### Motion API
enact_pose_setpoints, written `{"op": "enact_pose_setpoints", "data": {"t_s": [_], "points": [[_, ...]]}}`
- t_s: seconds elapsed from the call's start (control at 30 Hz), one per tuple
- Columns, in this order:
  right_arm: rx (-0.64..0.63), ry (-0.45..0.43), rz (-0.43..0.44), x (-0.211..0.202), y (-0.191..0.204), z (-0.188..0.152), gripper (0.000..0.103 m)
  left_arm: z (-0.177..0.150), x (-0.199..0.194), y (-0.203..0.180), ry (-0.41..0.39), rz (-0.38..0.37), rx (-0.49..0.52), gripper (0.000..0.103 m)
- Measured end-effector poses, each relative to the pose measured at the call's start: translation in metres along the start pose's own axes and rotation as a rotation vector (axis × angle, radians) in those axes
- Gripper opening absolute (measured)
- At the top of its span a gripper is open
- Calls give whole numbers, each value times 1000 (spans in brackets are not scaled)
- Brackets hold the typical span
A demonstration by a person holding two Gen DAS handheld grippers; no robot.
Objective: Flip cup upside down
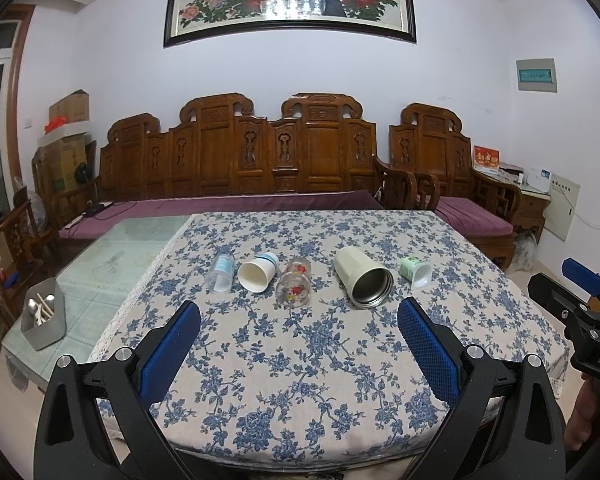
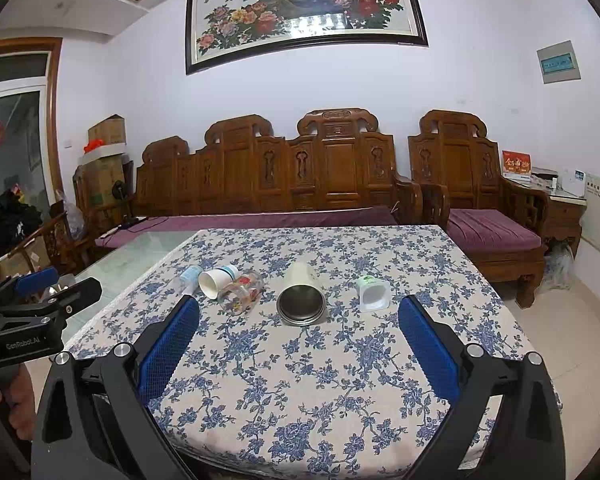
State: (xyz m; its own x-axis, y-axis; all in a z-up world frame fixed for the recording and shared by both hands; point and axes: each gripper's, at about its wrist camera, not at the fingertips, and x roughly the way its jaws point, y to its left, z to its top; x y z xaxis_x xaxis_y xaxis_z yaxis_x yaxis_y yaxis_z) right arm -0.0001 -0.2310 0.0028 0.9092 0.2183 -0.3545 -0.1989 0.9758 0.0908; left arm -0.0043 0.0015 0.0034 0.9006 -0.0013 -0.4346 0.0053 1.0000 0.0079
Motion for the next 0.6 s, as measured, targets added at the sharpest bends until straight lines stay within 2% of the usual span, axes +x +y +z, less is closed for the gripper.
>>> {"op": "enact_pose_setpoints", "data": {"t_s": [0.6], "points": [[5, 1, 1, 1, -2, 0, 100, 1, -1, 0, -1, -2, -1, 95]]}}
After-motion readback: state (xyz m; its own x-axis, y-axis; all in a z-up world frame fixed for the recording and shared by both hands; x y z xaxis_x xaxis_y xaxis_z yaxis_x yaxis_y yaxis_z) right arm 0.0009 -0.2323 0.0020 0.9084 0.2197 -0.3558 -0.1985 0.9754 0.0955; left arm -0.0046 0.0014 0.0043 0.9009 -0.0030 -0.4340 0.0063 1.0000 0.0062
